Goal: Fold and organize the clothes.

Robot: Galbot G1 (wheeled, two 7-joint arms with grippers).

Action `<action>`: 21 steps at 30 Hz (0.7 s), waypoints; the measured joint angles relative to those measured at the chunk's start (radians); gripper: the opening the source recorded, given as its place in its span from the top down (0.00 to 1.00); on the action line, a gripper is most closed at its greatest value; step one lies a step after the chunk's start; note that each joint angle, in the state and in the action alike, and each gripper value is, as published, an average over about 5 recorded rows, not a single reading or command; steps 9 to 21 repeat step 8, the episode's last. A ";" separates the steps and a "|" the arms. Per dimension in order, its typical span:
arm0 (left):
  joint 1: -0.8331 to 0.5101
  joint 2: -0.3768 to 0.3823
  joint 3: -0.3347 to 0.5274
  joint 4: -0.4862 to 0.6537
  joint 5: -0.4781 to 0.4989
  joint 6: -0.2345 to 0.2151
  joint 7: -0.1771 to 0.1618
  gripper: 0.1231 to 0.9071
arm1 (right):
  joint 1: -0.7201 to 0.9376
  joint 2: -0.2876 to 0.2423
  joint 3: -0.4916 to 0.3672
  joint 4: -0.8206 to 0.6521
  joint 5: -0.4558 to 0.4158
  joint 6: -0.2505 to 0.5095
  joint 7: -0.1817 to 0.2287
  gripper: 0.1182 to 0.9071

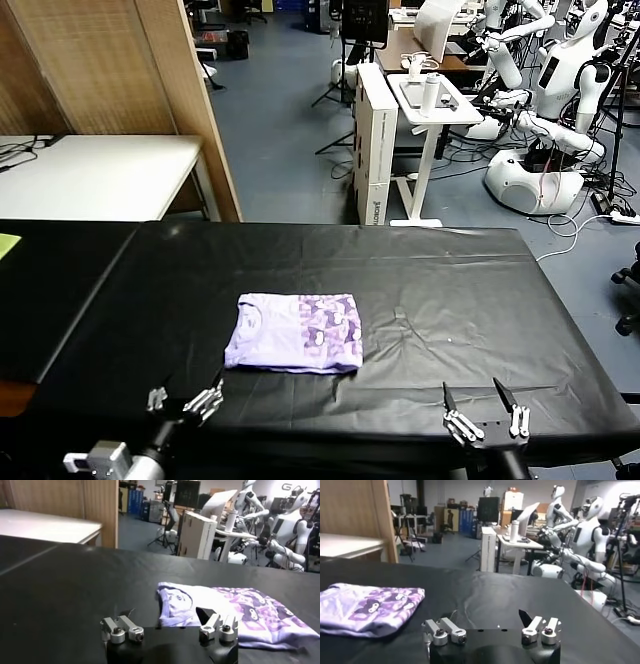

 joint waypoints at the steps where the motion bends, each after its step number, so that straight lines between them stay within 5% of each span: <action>1: 0.001 0.000 -0.001 0.000 0.000 0.000 0.003 0.00 | 0.000 0.000 0.002 0.000 0.000 0.000 0.000 0.00; 21: 0.001 0.001 -0.002 0.000 0.000 0.001 0.009 0.00 | -0.003 0.001 0.009 -0.001 0.001 -0.001 -0.002 0.00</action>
